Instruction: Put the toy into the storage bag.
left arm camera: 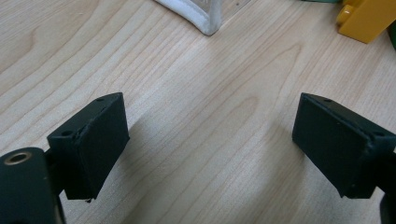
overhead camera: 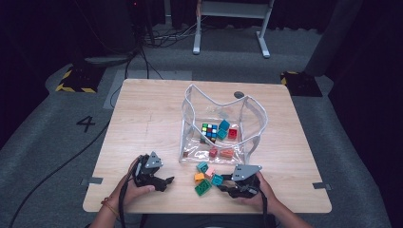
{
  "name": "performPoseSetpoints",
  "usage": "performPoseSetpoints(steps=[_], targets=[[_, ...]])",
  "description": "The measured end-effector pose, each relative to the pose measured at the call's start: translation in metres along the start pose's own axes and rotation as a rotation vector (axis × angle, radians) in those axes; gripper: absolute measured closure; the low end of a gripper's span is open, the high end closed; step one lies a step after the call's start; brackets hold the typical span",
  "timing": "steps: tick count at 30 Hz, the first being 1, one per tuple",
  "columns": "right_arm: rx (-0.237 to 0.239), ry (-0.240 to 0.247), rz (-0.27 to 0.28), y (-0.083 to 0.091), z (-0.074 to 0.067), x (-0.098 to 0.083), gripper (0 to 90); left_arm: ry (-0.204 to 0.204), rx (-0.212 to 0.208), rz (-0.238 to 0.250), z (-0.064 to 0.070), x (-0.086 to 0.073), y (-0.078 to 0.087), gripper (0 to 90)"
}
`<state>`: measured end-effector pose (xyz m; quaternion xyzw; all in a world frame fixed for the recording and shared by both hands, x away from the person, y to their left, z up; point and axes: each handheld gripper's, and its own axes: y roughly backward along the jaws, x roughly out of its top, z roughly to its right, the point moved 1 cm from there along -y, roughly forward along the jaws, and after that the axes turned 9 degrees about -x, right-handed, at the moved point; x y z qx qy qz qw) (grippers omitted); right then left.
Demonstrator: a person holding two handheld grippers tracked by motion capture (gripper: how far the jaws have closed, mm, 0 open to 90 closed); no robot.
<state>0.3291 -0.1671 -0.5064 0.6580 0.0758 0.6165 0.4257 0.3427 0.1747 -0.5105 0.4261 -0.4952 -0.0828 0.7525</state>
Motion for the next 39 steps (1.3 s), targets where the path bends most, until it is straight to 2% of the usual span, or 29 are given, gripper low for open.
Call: performPoseSetpoints(steps=[16,18,21,24,25,29,30,32,33,35,38,39], targets=[[-0.044,-0.040,0.015,0.026,0.020,-0.018,59.3,0.000,0.000,0.000,0.000,0.000,0.000,10.8],[-0.063,-0.057,0.028,0.034,0.029,-0.022,59.3,0.000,0.000,0.000,0.000,0.000,0.000,10.8],[-0.074,-0.078,0.031,0.041,0.035,-0.025,59.3,0.003,0.001,0.003,0.000,0.000,0.000,10.8],[-0.120,-0.091,0.033,0.052,0.047,-0.032,59.3,0.003,0.001,0.002,0.000,0.000,0.000,10.8],[-0.120,-0.091,0.033,0.052,0.047,-0.032,59.3,0.003,0.001,0.002,0.000,0.000,0.000,10.8],[-0.166,-0.136,0.037,0.070,0.065,-0.041,59.3,0.000,0.001,0.000,0.000,0.000,0.000,10.8],[-0.166,-0.136,0.037,0.070,0.065,-0.041,59.3,0.003,0.001,0.003,0.000,0.000,0.000,10.8],[-0.207,-0.165,0.050,0.081,0.079,-0.047,59.3,0.003,0.000,0.003,0.000,0.000,0.000,10.8],[-0.207,-0.165,0.050,0.081,0.079,-0.047,59.3,0.001,0.000,0.001,0.000,0.000,0.000,10.8],[-0.235,-0.198,0.048,0.088,0.091,-0.051,59.3,0.000,0.000,0.000,0.000,0.000,0.000,10.8],[-0.256,-0.201,0.054,0.091,0.098,-0.051,59.3,0.000,0.000,0.000,0.000,0.000,0.000,10.8],[-0.275,-0.209,0.060,0.093,0.107,-0.050,59.3,0.001,0.000,0.001,0.000,0.000,0.000,10.8]])
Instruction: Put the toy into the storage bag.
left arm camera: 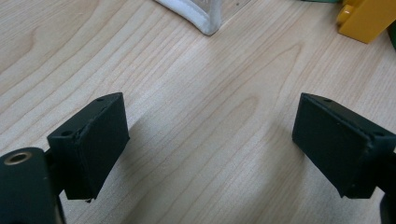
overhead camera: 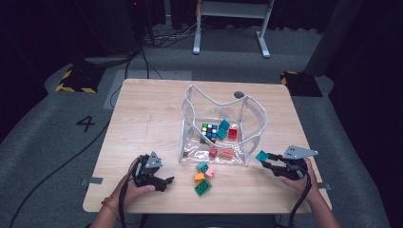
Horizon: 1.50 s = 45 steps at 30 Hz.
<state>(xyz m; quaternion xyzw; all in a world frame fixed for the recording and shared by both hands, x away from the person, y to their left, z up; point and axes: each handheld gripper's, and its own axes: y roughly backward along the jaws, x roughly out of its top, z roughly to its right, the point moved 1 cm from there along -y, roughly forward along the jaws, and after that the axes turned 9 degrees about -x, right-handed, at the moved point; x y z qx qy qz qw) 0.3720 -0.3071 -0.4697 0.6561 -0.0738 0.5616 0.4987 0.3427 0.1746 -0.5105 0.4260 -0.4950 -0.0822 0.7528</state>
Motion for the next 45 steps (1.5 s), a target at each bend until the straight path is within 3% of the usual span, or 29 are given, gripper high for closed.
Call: performPoseSetpoints(steps=[4,7,8,15,19,26,32,38,45], targets=[[-0.017,-0.014,0.009,-0.002,0.016,0.008,59.3,0.001,0.003,0.001,0.000,0.000,0.000,10.8],[-0.043,0.001,0.002,-0.004,0.024,0.014,59.3,0.003,-0.002,0.002,0.000,0.000,0.000,10.6],[-0.058,0.002,0.007,-0.006,0.032,0.021,59.4,0.000,-0.002,-0.001,0.000,0.000,0.000,10.6],[-0.066,-0.057,0.059,-0.010,0.067,0.052,59.4,0.006,-0.003,0.000,0.000,0.000,-0.001,10.5],[-0.089,-0.043,0.057,-0.011,0.076,0.067,59.4,0.005,-0.001,0.000,0.000,0.000,0.000,10.5],[-0.118,-0.062,0.085,-0.010,0.098,0.097,59.4,0.006,-0.002,-0.001,0.000,0.000,0.000,10.5],[-0.160,-0.047,0.080,-0.012,0.106,0.112,59.4,0.005,-0.003,0.000,0.000,0.000,-0.001,10.4],[-0.179,-0.029,0.116,-0.005,0.111,0.138,59.4,0.004,-0.003,0.000,0.000,0.000,-0.001,10.4],[-0.134,0.006,0.171,0.009,0.097,0.163,59.4,0.005,-0.003,0.000,0.000,0.000,-0.001,10.4]])
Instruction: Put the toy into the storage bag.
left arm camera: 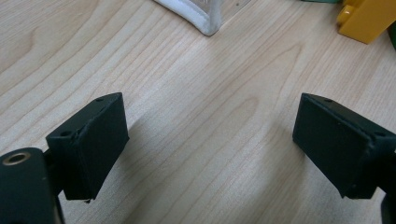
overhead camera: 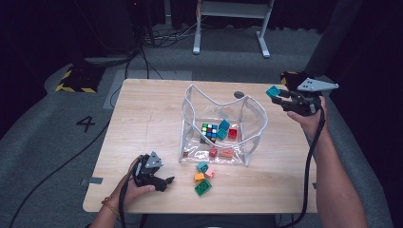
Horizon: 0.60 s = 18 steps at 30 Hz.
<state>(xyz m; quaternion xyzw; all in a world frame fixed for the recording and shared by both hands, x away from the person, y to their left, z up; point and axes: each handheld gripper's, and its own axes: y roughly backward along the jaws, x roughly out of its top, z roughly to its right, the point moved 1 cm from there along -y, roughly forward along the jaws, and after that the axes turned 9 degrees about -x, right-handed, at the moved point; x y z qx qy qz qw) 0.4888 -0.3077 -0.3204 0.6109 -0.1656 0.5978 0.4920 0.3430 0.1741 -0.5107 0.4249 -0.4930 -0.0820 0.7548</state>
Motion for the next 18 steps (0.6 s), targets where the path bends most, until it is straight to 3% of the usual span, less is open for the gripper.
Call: performPoseSetpoints(steps=[6,7,10,11,14,15,16,18], targets=[[0.084,0.027,0.030,0.004,-0.017,0.015,59.3,-0.001,0.002,0.000,0.000,0.000,0.000,10.4],[0.121,0.042,0.030,0.003,-0.028,0.020,59.3,0.000,0.000,0.001,0.000,0.000,0.000,10.4],[0.149,0.061,0.031,0.001,-0.038,0.024,59.3,0.000,0.000,0.001,0.000,0.000,0.000,10.4],[0.183,0.089,0.021,-0.002,-0.048,0.027,59.4,-0.001,0.000,0.000,0.000,0.000,0.000,10.4],[0.216,0.114,0.020,-0.007,-0.056,0.030,59.3,-0.001,0.000,0.000,0.000,0.000,0.000,10.4],[0.254,0.145,0.022,-0.012,-0.066,0.034,59.3,-0.001,0.000,0.000,0.000,0.000,0.000,10.4],[0.254,0.145,0.022,-0.012,-0.066,0.034,59.3,-0.001,0.000,0.000,0.000,0.000,0.000,10.4],[0.309,0.183,0.006,-0.017,-0.079,0.039,59.3,0.000,0.000,0.000,0.000,0.000,0.000,10.4]])
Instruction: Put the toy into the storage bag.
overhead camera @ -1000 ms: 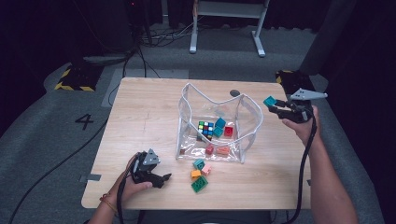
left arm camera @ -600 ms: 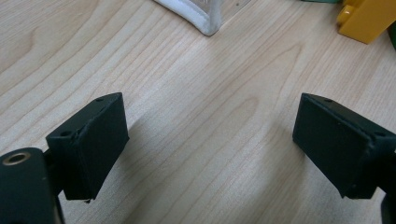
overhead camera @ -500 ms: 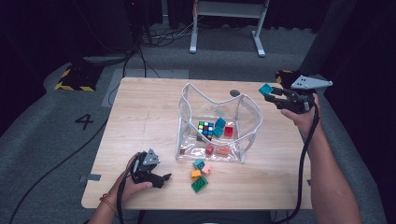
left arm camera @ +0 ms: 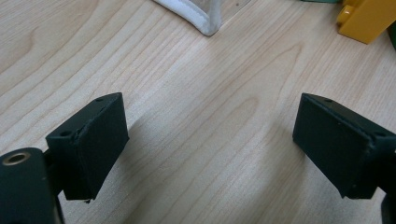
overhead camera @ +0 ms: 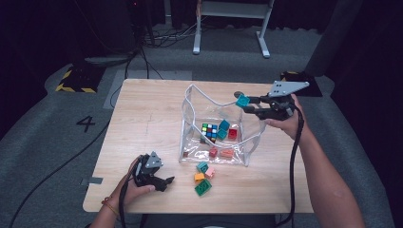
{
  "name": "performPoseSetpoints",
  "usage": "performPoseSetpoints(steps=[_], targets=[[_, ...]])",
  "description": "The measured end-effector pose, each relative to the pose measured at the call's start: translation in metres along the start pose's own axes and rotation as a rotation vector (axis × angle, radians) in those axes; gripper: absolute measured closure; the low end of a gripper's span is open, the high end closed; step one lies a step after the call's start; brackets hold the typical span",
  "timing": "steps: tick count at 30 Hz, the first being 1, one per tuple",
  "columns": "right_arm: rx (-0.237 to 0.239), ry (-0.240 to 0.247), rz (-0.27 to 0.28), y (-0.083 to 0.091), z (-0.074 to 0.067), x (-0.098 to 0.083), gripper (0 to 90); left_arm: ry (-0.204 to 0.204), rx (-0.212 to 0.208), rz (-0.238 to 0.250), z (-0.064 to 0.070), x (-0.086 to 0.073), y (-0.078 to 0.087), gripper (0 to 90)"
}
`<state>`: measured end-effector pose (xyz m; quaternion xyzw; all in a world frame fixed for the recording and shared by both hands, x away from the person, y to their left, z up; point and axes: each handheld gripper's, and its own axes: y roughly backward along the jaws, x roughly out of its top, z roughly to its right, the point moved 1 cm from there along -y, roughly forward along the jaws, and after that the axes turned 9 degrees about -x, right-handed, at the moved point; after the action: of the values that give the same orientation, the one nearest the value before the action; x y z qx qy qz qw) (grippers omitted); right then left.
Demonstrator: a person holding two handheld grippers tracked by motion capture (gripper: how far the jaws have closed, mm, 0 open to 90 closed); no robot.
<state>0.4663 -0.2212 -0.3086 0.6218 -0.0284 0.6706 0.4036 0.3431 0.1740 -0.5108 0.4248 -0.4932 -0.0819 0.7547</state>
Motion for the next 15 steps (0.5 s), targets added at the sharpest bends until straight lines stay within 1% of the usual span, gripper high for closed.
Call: performPoseSetpoints(steps=[2,3,4,5,6,7,8,11,12,13,14,15], targets=[[0.028,0.034,-0.016,-0.006,-0.007,0.005,59.3,0.000,0.000,0.000,0.000,0.000,0.000,10.4],[0.036,0.043,-0.020,-0.009,-0.009,0.007,59.3,0.000,0.000,0.000,0.000,0.000,0.000,10.4],[0.036,0.043,-0.020,-0.009,-0.009,0.007,59.3,0.000,0.000,0.000,0.000,0.000,0.000,10.4],[0.057,0.065,-0.037,-0.015,-0.014,0.011,59.3,0.000,0.000,0.000,0.000,0.000,0.000,10.4],[0.057,0.065,-0.037,-0.015,-0.014,0.011,59.3,0.000,0.000,0.000,0.000,0.000,0.000,10.4],[0.075,0.086,-0.060,-0.022,-0.019,0.014,59.3,0.000,0.000,0.000,0.000,0.000,0.000,10.4],[0.079,0.101,-0.069,-0.026,-0.021,0.016,59.3,0.000,0.000,0.000,0.000,0.000,0.000,10.4],[0.098,0.118,-0.101,-0.034,-0.024,0.020,59.3,0.000,0.000,0.000,0.000,0.000,0.000,10.4],[0.098,0.118,-0.101,-0.034,-0.024,0.020,59.3,0.000,0.000,0.000,0.000,0.000,0.000,10.4],[0.103,0.127,-0.123,-0.038,-0.026,0.021,59.3,0.000,0.000,0.000,0.000,0.000,0.000,10.4],[0.103,0.127,-0.123,-0.038,-0.026,0.021,59.3,0.000,0.000,0.000,0.000,0.000,0.000,10.4],[0.112,0.132,-0.138,-0.041,-0.027,0.022,59.3,0.000,0.000,0.000,0.000,0.000,0.000,10.4]])
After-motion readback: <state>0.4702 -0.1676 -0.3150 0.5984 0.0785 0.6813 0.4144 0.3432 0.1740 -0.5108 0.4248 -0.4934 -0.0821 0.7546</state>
